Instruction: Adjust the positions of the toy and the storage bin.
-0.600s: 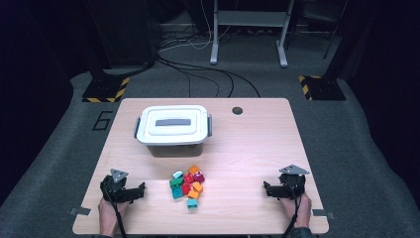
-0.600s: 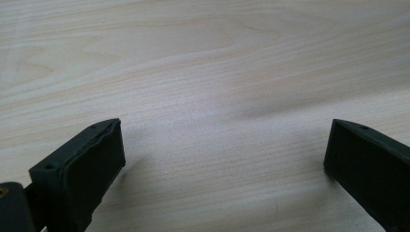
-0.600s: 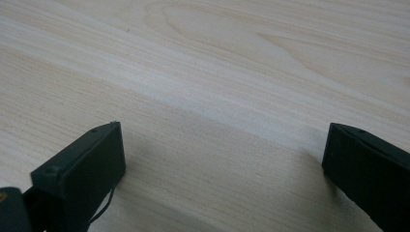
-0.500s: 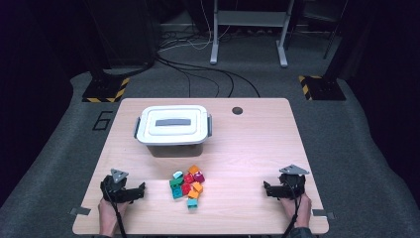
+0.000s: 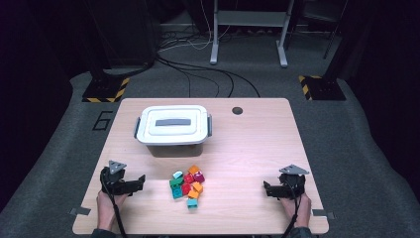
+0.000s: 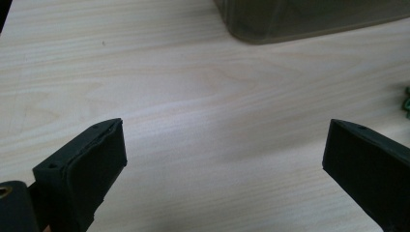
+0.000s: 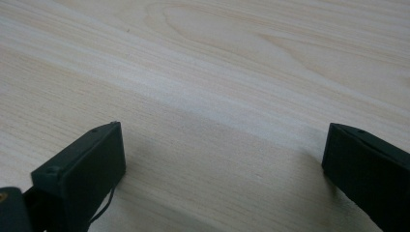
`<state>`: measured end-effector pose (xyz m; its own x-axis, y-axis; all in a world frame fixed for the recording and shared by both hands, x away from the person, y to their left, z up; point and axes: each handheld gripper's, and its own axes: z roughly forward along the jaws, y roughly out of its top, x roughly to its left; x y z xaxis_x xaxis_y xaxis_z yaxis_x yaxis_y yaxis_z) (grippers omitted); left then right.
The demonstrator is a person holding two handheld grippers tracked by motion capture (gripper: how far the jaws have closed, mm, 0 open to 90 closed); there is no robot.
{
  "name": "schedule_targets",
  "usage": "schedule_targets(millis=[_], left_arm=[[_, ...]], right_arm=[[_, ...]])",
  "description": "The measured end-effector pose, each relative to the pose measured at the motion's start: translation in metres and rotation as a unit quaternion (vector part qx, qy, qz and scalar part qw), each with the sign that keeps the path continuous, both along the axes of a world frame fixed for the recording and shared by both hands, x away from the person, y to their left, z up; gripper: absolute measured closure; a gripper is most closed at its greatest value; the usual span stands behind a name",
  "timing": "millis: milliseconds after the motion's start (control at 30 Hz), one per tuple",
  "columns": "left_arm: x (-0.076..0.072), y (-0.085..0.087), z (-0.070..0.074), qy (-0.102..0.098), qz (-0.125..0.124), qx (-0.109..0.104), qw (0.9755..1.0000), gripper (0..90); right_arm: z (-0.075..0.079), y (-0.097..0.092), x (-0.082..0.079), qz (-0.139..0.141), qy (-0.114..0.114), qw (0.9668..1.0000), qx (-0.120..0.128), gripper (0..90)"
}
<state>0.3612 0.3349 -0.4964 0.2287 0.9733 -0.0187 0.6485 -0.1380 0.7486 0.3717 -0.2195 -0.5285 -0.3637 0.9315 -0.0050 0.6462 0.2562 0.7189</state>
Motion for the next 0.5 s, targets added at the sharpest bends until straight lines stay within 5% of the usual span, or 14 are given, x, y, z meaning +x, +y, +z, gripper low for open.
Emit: schedule_targets(millis=[500], left_arm=[[0.017,0.001,0.029,-0.015,-0.016,-0.021,0.9995,0.1]], right_arm=[[0.0,0.0,0.0,0.0,0.0,1.0,0.0,0.7]])
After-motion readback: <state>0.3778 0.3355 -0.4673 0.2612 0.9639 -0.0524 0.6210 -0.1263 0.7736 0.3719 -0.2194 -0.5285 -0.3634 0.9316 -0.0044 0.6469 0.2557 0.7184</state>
